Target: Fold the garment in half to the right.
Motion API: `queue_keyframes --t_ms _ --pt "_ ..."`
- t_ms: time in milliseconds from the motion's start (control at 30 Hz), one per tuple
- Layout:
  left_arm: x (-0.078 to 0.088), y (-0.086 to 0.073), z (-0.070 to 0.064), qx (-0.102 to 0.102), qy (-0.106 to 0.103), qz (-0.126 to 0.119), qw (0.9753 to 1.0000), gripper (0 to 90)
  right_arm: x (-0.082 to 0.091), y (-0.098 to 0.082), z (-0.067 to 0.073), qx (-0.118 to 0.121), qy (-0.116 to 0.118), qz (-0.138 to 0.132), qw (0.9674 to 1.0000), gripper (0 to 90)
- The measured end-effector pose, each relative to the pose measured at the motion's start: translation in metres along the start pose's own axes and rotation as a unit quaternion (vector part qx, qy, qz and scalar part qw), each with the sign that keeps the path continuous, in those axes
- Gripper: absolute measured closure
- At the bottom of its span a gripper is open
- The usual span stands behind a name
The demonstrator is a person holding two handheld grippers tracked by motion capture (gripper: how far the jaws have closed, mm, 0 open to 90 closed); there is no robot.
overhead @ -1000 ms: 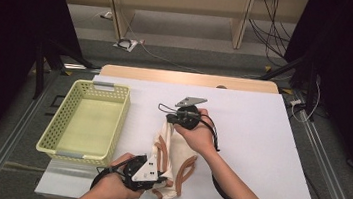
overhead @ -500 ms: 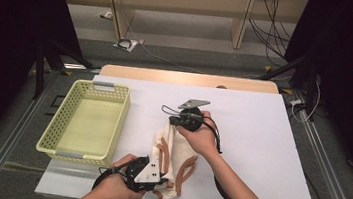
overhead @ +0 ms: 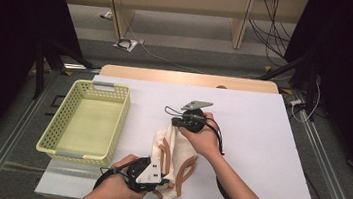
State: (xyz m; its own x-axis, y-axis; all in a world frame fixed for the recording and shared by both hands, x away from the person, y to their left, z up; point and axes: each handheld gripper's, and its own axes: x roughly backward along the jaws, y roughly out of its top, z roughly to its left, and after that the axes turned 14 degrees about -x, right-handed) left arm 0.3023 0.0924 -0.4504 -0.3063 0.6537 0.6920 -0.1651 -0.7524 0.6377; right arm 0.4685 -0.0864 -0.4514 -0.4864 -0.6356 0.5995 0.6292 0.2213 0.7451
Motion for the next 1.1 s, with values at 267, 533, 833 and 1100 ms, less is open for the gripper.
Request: queue_keyframes --t_ms 267,533,833,1100 --pt "-0.0025 0.0004 -0.0005 -0.003 -0.003 0.001 1.0000 85.0 0.0005 -0.0030 -0.0022 -0.003 -0.001 0.002 1.0000 88.7" --pt "-0.0039 0.0005 -0.0010 -0.003 -0.006 0.002 1.0000 85.0 0.0012 -0.0051 -0.0036 -0.005 -0.001 0.003 1.0000 88.8" --pt "-0.0062 0.0007 -0.0019 -0.005 -0.009 0.004 0.9999 84.9 0.0033 -0.0078 -0.0071 -0.006 -0.003 0.004 1.0000 88.7" --pt "-0.0073 0.0019 -0.0019 -0.007 -0.011 0.005 0.9999 85.0 0.0054 -0.0089 -0.0089 -0.007 -0.005 0.004 1.0000 88.7"
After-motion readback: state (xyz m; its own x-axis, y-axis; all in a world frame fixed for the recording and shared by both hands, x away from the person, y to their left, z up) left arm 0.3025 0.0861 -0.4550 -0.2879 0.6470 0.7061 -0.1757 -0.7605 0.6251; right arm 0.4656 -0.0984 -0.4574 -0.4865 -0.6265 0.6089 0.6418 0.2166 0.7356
